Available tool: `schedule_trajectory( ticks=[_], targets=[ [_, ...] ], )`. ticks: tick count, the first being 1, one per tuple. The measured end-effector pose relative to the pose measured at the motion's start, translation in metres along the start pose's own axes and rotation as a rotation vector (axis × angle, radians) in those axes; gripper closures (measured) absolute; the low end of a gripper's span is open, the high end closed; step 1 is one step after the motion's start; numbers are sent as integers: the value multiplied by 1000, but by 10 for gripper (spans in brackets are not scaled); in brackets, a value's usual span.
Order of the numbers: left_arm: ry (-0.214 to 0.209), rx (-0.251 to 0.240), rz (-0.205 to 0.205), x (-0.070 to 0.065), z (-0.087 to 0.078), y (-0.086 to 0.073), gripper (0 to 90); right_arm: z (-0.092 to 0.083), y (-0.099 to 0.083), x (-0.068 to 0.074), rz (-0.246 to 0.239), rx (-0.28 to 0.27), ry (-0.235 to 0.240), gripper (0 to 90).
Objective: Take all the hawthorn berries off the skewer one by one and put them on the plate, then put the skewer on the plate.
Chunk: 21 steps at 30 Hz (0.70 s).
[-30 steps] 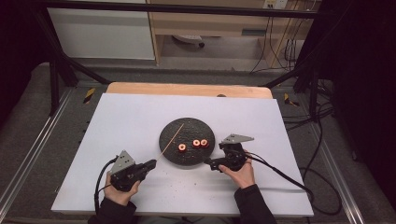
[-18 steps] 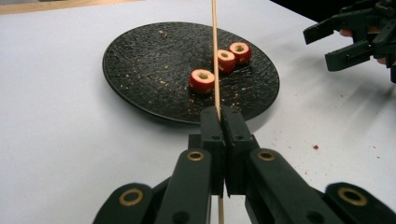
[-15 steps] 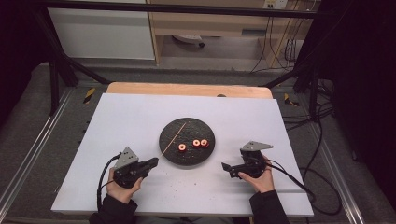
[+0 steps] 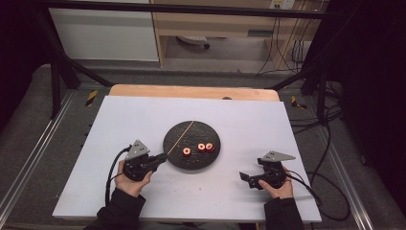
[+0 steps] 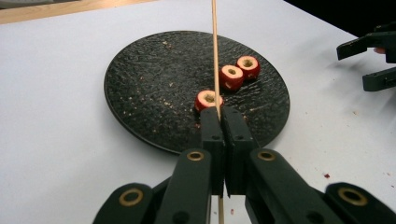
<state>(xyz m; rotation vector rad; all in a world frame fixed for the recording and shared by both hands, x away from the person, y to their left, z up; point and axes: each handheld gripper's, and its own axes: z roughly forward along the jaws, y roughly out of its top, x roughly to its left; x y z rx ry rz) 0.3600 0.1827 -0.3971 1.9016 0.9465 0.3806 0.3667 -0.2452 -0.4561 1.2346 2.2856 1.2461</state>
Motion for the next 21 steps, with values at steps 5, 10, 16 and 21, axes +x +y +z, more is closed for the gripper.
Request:
schedule_trajectory(
  ticks=[5, 10, 16, 21],
  targets=[
    [7, 19, -16, 3, 9, 8, 883, 0, 0, 0, -7, 0, 3, 13],
    [16, 28, -28, 7, 19, 14, 883, -1, 0, 0, -11, -7, 0, 15],
    [36, 41, -37, 9, 31, 19, 883, -1, 0, 1, -7, -6, -1, 15],
    [66, 43, -42, 11, 41, 24, 883, 0, 0, 0, -20, -5, -1, 17]
  ],
)
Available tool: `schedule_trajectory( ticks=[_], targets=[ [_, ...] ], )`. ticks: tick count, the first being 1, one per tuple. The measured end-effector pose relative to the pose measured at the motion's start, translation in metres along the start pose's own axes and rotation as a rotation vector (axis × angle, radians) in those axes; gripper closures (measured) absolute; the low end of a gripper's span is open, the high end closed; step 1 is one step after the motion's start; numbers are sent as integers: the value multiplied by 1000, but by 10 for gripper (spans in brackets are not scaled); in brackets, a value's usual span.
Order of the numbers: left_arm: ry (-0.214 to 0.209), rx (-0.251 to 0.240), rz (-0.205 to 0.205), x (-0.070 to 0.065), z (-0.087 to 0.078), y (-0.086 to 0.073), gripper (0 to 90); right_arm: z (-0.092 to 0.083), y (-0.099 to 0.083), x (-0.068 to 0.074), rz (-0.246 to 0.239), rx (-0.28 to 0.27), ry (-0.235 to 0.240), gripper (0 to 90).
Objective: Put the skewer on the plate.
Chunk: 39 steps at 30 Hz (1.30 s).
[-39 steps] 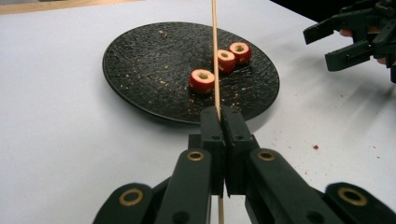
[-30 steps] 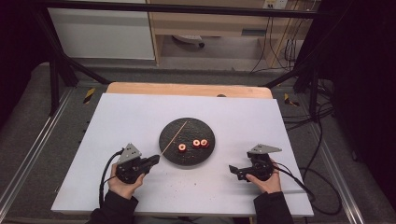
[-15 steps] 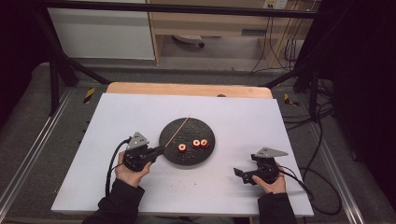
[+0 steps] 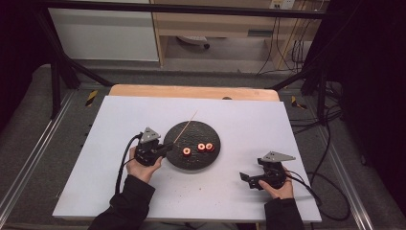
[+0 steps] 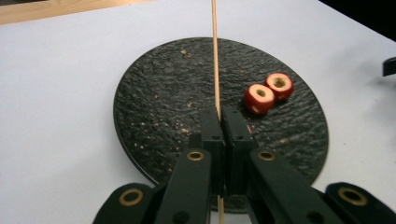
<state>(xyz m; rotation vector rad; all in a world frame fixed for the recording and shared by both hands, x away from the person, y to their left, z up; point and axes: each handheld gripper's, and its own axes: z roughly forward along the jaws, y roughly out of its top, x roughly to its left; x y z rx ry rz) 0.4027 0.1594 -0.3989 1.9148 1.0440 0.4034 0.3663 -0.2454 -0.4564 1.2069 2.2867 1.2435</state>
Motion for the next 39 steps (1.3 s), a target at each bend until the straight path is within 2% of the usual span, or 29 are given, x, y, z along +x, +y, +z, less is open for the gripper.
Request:
schedule_trajectory(
  ticks=[6, 14, 21, 29, 39],
  targets=[
    [25, 24, -12, 3, 15, 1, 883, 1, -1, 1, 0, 5, 2, 18],
    [71, 79, 3, 1, 35, -2, 883, 1, -1, 1, -4, 9, 4, 19],
    [90, 118, 2, -1, 47, -5, 883, 2, -1, 1, -6, 12, 3, 20],
    [110, 152, 24, -4, 55, -7, 883, 2, -1, 1, -5, 16, 0, 22],
    [103, 159, 12, -3, 57, -8, 871, 2, -2, 1, -5, 18, 0, 24]
  ],
)
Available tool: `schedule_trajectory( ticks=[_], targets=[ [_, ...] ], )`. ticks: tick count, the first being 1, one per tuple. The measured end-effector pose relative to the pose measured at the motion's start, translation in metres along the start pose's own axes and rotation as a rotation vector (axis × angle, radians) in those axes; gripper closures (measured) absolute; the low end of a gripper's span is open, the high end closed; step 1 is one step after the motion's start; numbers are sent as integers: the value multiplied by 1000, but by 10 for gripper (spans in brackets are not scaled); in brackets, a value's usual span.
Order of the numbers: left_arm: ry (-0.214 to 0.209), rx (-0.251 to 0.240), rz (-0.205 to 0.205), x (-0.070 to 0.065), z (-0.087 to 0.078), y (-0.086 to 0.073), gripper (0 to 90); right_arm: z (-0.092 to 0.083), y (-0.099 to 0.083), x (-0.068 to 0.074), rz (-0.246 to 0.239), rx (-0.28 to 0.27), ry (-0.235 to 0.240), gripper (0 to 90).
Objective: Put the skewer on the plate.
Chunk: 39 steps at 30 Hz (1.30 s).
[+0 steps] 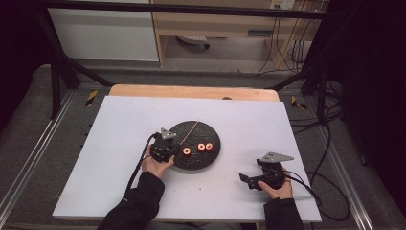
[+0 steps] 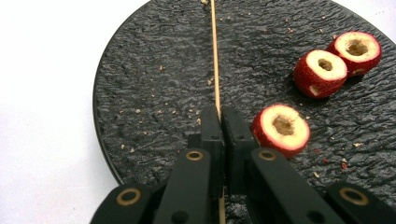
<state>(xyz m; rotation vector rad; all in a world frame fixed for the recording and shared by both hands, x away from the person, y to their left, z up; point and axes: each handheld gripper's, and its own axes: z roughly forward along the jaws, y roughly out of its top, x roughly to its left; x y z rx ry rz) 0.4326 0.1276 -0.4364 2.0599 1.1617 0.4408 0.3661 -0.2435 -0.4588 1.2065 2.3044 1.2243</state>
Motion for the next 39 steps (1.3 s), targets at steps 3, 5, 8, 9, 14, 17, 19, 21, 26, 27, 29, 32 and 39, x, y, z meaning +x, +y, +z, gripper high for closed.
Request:
schedule_trajectory(
  ticks=[3, 5, 8, 9, 14, 17, 19, 21, 26, 27, 29, 32, 39],
  targets=[
    [-5, -11, 2, 1, -3, 0, 816, 0, 0, 0, 0, -3, -1, 24],
    [-25, -22, 4, 3, -8, 1, 767, 0, 0, 0, -1, -4, 0, 24],
    [-41, -29, 22, 4, -17, 1, 682, -1, 0, 0, -2, -4, -1, 24],
    [-42, -31, 29, 4, -20, 1, 653, -1, 0, 0, -2, -5, -1, 24],
    [-79, -33, 66, 8, -35, -3, 499, -1, 0, 0, 4, -8, -2, 22],
    [-99, -32, 81, 12, -43, -9, 441, -2, 1, 0, 3, -8, -2, 21],
    [-112, -35, 95, 16, -48, -15, 400, -2, 1, 0, 3, -8, -1, 20],
    [-128, -33, 110, 20, -54, -21, 343, -2, 1, 0, 0, -10, -3, 19],
    [-147, -37, 124, 32, -65, -41, 238, -2, 1, -1, 0, -9, 0, 16],
    [-147, -41, 125, 35, -68, -45, 219, -2, 1, 0, 2, -9, 1, 16],
    [-144, -46, 132, 39, -72, -54, 184, -2, 1, 0, 3, -7, 1, 15],
    [-141, -40, 127, 46, -77, -64, 121, -2, 0, 0, 3, -3, 2, 14],
    [-118, -77, 86, 61, -89, -85, 65, -2, 0, 0, 1, 4, 5, 10]
  ],
)
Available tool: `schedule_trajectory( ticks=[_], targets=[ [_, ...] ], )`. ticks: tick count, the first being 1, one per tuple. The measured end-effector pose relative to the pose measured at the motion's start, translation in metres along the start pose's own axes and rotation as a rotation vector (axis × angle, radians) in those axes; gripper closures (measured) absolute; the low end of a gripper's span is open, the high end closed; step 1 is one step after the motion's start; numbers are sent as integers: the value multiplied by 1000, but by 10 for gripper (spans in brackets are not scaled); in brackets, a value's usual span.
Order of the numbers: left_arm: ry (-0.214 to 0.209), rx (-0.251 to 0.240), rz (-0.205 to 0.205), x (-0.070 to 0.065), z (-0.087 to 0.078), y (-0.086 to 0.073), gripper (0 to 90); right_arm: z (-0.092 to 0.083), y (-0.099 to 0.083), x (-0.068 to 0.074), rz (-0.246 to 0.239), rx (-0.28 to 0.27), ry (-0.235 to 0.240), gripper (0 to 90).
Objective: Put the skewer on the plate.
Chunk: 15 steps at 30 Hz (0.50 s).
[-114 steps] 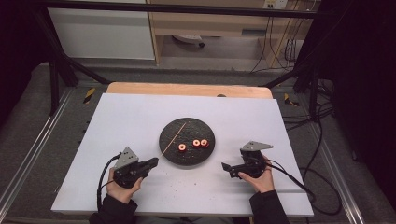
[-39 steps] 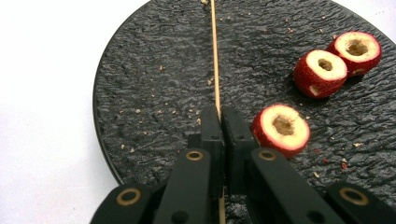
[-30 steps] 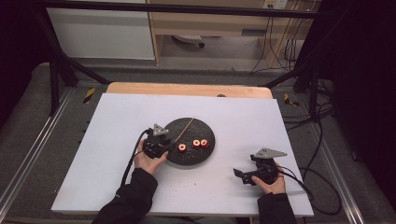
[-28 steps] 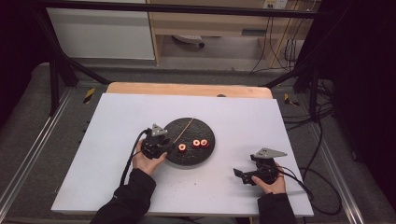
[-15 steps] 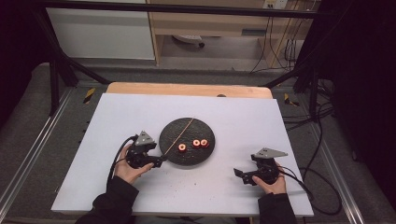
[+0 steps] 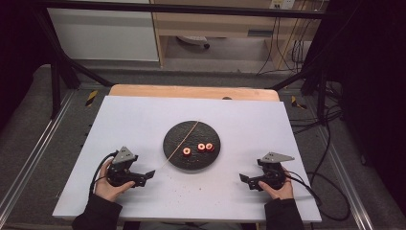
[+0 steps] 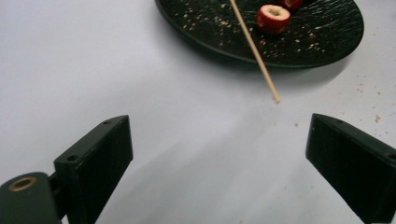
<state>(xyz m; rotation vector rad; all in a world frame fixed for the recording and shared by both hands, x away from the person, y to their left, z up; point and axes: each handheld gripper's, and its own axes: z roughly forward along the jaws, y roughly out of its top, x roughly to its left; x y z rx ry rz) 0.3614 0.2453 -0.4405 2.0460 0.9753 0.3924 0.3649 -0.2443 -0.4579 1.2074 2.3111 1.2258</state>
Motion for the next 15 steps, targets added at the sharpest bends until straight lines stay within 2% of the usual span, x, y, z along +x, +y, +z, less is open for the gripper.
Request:
schedule_trajectory(
  ticks=[5, 9, 15],
  targets=[
    [16, 6, 17, 3, -6, -13, 49, 0, 0, 0, -6, 5, 1, 8],
    [18, 15, 8, 7, -10, -21, 47, 0, -1, 1, -6, 8, 5, 7],
    [15, 0, -1, 9, -13, -24, 47, 1, -1, 1, -7, 13, 5, 7]
  ],
)
